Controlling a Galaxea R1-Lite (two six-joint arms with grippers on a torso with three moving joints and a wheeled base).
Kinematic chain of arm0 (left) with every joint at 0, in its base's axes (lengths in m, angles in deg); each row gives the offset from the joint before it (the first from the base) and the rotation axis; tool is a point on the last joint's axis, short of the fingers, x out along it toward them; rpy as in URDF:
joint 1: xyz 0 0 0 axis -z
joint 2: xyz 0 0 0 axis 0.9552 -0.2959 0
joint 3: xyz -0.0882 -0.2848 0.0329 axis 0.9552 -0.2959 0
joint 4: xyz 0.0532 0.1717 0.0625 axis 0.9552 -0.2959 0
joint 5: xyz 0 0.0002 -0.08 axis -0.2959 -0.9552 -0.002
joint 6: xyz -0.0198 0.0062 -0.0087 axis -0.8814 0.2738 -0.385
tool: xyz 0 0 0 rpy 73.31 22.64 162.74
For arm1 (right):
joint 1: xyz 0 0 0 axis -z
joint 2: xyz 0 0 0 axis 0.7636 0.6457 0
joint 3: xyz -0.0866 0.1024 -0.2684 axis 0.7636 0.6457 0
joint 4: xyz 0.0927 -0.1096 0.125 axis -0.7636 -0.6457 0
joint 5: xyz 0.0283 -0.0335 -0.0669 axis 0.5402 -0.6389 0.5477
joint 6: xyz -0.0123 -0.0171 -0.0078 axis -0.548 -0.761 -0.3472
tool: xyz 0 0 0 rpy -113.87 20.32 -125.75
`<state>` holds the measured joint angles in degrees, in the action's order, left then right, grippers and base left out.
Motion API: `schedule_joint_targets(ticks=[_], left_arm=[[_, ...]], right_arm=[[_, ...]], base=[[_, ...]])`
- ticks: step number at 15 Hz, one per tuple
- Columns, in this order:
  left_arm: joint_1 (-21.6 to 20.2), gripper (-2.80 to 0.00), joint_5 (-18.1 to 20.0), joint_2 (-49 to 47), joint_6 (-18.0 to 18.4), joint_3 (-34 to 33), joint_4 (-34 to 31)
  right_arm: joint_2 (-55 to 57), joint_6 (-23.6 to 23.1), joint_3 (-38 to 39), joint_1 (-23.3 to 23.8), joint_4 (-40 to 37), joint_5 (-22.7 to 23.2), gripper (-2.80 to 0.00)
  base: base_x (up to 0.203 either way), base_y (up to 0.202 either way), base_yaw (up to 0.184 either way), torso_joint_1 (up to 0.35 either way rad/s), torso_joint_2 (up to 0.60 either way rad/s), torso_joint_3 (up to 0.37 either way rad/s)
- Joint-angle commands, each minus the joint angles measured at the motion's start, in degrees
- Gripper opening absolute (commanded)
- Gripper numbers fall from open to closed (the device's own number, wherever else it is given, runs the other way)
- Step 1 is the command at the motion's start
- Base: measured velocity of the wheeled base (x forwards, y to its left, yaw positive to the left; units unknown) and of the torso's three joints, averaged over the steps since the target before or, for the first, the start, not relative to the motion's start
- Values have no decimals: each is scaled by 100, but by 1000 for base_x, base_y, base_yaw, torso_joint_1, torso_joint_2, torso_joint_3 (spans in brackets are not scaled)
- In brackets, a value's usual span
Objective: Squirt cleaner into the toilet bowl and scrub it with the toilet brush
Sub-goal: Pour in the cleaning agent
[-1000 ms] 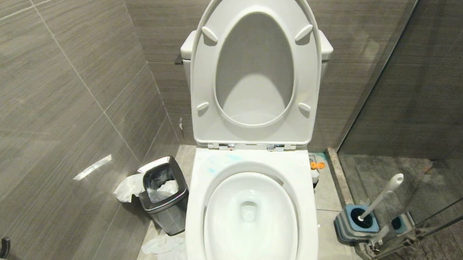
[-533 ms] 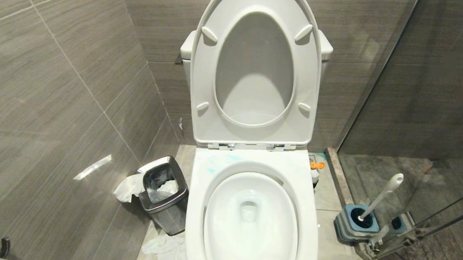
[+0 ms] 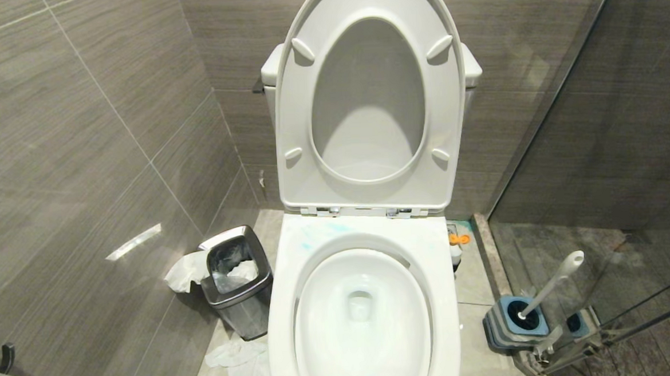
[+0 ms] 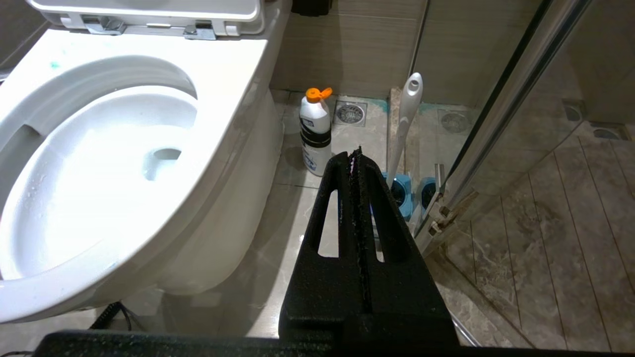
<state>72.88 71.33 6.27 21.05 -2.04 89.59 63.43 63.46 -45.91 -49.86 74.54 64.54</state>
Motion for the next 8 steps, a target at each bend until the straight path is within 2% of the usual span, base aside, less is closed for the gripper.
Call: schedule_joint_targets(ticks=[1, 2, 5, 8], left_arm=[[-1, -280, -2, 2, 6, -11, -18], [6, -280, -10, -4, -20, 15, -145], [25, -280, -197, -66, -130, 296, -1339], [25, -280, -204, -15, -108, 320, -1305]], right_arm=[[2, 1, -3, -1, 1, -3, -280], [2, 1, 3, -1, 1, -3, -280], [2, 1, -4, -1, 1, -3, -280], [2, 1, 5, -1, 1, -3, -280]], base=[[0, 0, 0, 0, 0, 0], [0, 0, 0, 0, 0, 0], [0, 0, 0, 0, 0, 0], [0, 0, 0, 0, 0, 0]])
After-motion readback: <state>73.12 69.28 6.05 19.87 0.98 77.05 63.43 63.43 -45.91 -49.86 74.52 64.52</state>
